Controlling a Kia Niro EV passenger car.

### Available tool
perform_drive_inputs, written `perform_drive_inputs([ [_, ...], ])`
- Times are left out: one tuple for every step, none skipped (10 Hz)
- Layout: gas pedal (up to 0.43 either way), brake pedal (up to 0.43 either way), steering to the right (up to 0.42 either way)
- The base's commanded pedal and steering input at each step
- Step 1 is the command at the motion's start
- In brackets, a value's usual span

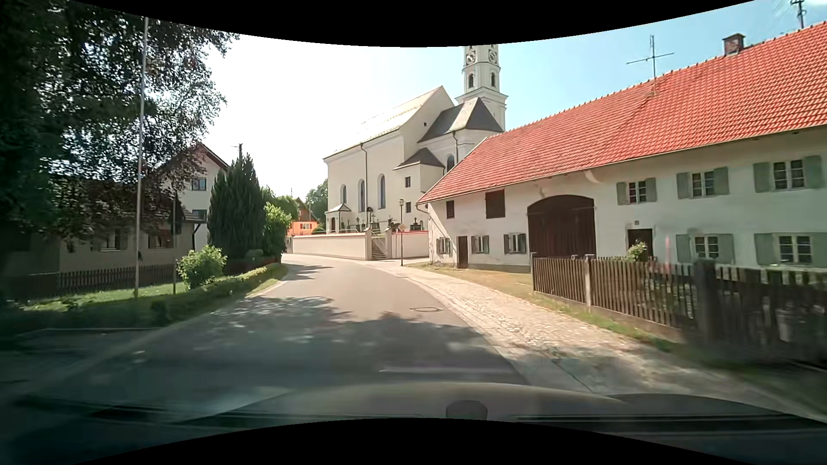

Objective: Follow the waypoints while adhering to traffic rules and regulations

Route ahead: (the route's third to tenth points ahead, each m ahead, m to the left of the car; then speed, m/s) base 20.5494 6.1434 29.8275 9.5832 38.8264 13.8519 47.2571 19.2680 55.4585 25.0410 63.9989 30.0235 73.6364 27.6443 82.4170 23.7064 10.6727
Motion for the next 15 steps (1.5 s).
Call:
perform_drive_inputs([
  [0.098, 0.006, -0.053],
  [0.098, 0.006, -0.061],
  [0.098, 0.006, -0.070],
  [0.098, 0.006, -0.075],
  [0.098, 0.006, -0.076],
  [0.098, 0.006, -0.076],
  [0.098, 0.006, -0.076],
  [0.098, 0.006, -0.075],
  [0.087, 0.006, -0.070],
  [0.087, 0.006, -0.064],
  [0.087, 0.006, -0.063],
  [0.087, 0.006, -0.063],
  [0.087, 0.006, -0.063],
  [0.087, 0.006, -0.064],
  [0.087, 0.006, -0.065],
])
